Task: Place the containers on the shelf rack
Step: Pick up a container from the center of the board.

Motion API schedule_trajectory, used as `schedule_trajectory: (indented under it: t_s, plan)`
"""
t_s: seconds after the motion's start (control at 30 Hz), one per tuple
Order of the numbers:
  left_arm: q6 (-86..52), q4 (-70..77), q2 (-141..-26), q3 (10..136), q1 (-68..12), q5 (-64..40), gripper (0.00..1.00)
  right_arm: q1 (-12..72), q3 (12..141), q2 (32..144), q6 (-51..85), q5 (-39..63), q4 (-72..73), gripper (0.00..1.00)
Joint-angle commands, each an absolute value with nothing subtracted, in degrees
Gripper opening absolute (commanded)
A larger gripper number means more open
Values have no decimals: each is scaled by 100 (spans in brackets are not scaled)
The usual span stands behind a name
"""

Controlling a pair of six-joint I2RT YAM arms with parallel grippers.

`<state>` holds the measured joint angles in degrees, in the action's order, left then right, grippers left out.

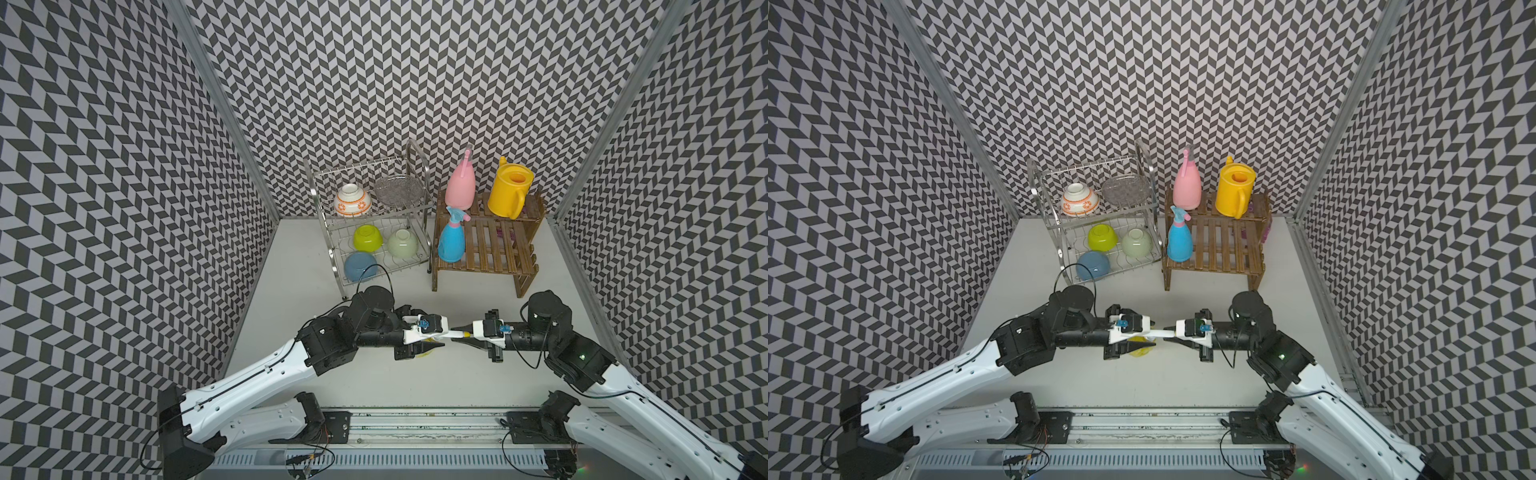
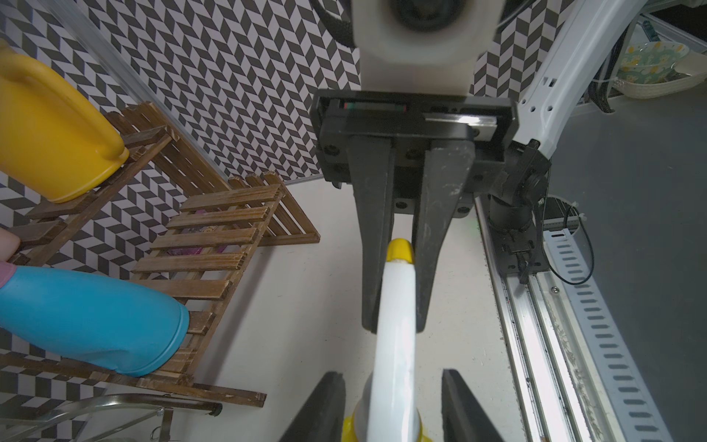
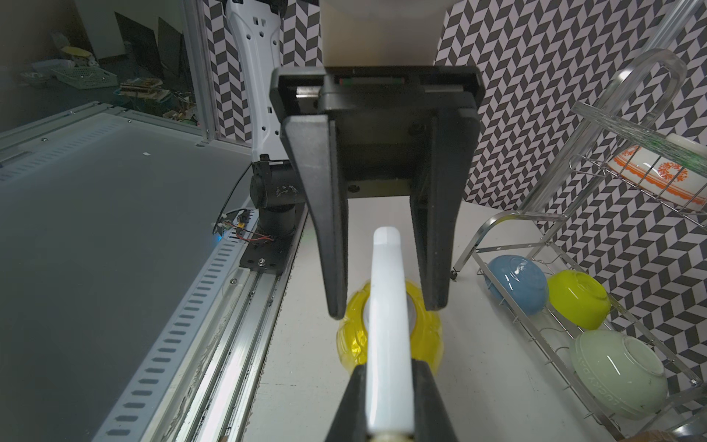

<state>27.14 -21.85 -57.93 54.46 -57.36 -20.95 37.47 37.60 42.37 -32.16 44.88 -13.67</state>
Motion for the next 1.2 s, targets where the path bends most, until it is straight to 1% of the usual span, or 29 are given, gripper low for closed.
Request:
schedule_trajectory:
  t_s: [0.0,0.37,0.5,0.53,0.7,0.77,0.83,0.9,0.93,1.03,1.1,1.17]
  plan:
    - [2663,-2047,-5737,5601,-5766,-2216,44,3753,3735,4233,-3253,4601,-1040,0]
    - [2699,-2170,-5860,5643,-5792,-2211,42,3753,3753,4255,-3243,4640,-1037,0]
    - [2711,-2180,-5897,5649,-5815,-2206,30,3749,3753,4247,-3237,4646,-1037,0]
    - [2708,-2180,-5899,5648,-5816,-2206,29,3752,3751,4244,-3235,4649,-1035,0]
    - [2712,-2197,-5873,5651,-5818,-2164,15,3758,3745,4228,-3241,4619,-1037,0]
    - [2722,-2191,-5839,5643,-5818,-2135,11,3755,3744,4211,-3239,4582,-1033,1]
    - [2739,-2176,-5779,5621,-5818,-2098,8,3757,3735,4164,-3208,4519,-1008,9]
    - [2743,-2144,-5711,5586,-5819,-2067,5,3753,3727,4083,-3093,4351,-946,24]
    - [2742,-2118,-5680,5566,-5818,-2056,3,3753,3727,4038,-2994,4216,-900,33]
    - [2736,-2011,-5534,5485,-5818,-1979,0,3752,3748,3831,-2771,3849,-818,53]
    - [2700,-1913,-5408,5405,-5818,-1881,0,3753,3745,3635,-2590,3634,-725,62]
    - [2595,-1748,-5267,5296,-5818,-1752,0,3753,3709,3432,-2346,3435,-520,67]
